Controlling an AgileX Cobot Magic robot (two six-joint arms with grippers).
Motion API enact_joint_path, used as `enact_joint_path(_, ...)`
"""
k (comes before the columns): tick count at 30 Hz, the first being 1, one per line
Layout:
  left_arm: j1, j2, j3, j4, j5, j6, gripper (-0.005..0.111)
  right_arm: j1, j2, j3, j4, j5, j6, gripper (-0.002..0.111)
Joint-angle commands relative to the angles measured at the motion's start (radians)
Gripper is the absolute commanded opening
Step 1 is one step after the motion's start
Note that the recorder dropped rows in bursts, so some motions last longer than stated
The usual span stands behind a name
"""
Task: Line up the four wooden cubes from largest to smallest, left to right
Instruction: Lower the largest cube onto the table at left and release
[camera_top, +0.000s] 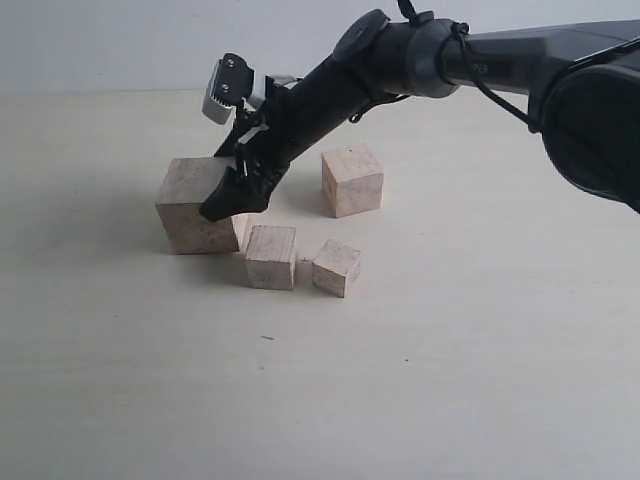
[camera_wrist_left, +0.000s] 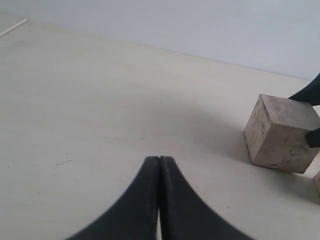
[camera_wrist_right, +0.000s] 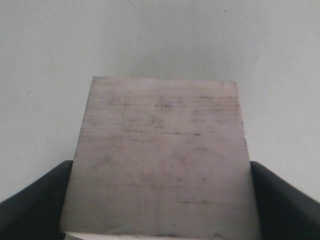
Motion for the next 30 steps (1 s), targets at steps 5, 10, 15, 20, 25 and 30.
enact_joint_path(5,-0.005,-0.005,0.000,0.000,0.000,0.000,0.000,0.001,0.010,-0.007,0.068,0.027,-0.080,0.000)
enact_joint_path(10,-0.005,-0.005,0.000,0.000,0.000,0.000,0.000,0.001,0.010,-0.007,0.068,0.029,-0.084,0.010)
enact_joint_path(15,-0.005,-0.005,0.000,0.000,0.000,0.000,0.000,0.001,0.010,-0.007,0.101,0.054,-0.084,0.047)
enact_joint_path(20,-0.005,-0.005,0.000,0.000,0.000,0.000,0.000,0.001,0.010,-0.007,0.109,0.042,-0.082,0.093)
enact_joint_path(25,-0.005,-0.005,0.000,0.000,0.000,0.000,0.000,0.001,0.002,-0.007,0.107,0.048,-0.055,0.105)
enact_joint_path(30,-0.005,-0.005,0.000,0.000,0.000,0.000,0.000,0.001,-0.022,-0.007,0.081,0.048,0.004,0.105)
